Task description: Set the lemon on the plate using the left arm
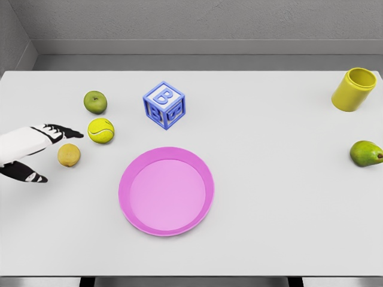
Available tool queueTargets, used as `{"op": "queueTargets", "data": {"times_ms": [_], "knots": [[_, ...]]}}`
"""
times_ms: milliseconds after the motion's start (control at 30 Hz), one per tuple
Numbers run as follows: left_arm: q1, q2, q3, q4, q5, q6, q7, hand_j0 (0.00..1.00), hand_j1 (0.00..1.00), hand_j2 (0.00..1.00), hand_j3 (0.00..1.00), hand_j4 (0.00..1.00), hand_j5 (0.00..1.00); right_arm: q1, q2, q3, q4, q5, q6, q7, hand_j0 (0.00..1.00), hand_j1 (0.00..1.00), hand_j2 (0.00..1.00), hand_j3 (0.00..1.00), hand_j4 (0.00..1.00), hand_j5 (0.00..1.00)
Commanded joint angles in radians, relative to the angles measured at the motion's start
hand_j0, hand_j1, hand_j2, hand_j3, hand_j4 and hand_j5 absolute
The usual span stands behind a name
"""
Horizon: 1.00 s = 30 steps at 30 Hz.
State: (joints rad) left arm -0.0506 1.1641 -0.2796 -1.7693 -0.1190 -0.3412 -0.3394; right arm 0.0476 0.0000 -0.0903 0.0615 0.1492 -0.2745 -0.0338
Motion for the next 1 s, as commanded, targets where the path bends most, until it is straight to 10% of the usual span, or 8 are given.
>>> {"op": "queueTargets", "data": {"times_ms": [0, 967], "knots": [[0.000, 0.000, -0.004, 0.001, -0.002, 0.002, 0.000, 1.00, 1.00, 1.00, 1.00, 1.00, 1.00, 0.000, 0.000, 0.000, 0.000, 0.000, 0.000, 0.000, 1.00, 1.00, 1.00, 1.00, 1.00, 1.00], [-0.127, -0.049, -0.122, 0.063, -0.025, 0.064, 0.003, 0.88, 0.88, 0.88, 0.88, 0.88, 0.88, 0.000, 0.000, 0.000, 0.000, 0.000, 0.000, 0.000, 1.00, 1.00, 1.00, 1.00, 1.00, 1.00]]}}
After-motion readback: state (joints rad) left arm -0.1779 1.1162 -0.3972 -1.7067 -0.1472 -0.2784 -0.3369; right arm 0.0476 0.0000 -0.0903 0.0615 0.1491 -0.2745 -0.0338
